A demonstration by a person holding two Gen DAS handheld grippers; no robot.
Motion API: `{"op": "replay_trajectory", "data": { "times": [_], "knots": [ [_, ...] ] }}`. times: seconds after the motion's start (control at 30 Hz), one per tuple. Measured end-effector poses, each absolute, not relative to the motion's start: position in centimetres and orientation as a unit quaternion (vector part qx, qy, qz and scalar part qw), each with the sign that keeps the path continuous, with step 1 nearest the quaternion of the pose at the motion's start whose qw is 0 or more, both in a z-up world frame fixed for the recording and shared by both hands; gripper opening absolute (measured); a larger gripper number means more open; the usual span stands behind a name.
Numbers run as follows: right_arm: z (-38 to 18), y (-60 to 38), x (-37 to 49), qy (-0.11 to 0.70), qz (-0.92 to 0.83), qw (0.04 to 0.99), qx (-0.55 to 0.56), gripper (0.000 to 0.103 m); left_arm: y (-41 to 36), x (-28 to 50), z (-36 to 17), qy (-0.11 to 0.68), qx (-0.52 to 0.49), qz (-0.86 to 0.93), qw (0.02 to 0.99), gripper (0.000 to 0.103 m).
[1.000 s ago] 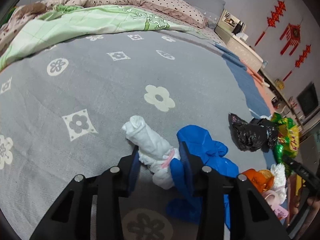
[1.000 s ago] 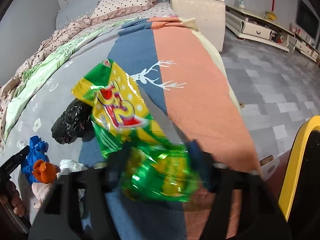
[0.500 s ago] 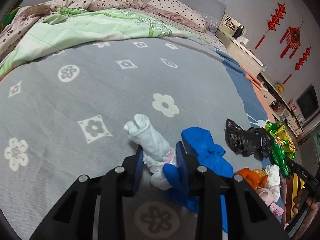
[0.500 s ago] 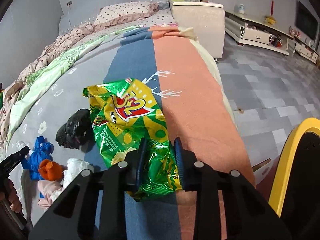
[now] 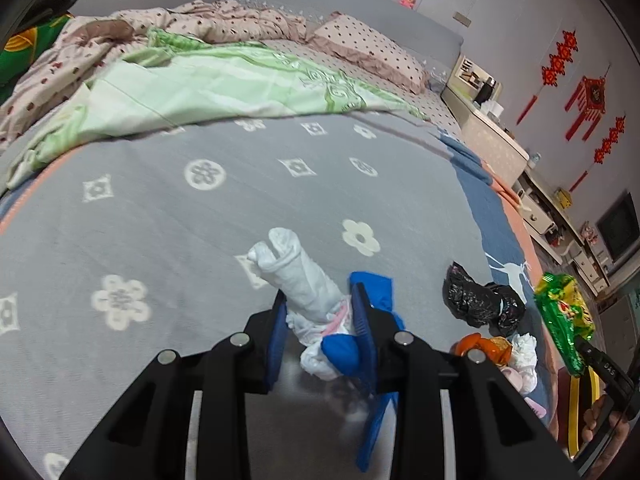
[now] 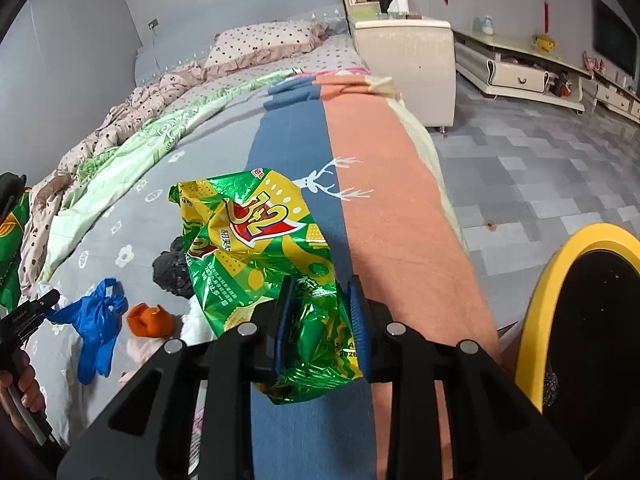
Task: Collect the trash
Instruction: 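Grasp the green chip bag with the right tool while the left tool grasps the white sock, then lift the chip bag with the right tool while the left tool lifts the sock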
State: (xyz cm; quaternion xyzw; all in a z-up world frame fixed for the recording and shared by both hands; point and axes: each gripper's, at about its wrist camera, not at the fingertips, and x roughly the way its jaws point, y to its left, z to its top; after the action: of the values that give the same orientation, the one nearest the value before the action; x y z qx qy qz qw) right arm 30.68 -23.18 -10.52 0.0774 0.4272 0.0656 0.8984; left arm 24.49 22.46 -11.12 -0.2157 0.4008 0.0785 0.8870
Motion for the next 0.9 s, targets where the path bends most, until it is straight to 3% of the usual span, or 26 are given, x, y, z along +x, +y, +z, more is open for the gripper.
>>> {"op": "replay_trajectory", "data": {
  "times": [0.53,0.9],
  "knots": [
    [-6.2,-21.8,25.4,0.401,0.095,0.908,0.068,0.026,27.4,19.4,-10.8,0.432,-0.181,0.142,0.872,0.03],
    [-4.9,-20.0,23.8,0.395,0.109,0.91,0.056,0.026,33.1,17.1,-14.9,0.475,-0.285,0.134,0.822,0.034]
  ]
}}
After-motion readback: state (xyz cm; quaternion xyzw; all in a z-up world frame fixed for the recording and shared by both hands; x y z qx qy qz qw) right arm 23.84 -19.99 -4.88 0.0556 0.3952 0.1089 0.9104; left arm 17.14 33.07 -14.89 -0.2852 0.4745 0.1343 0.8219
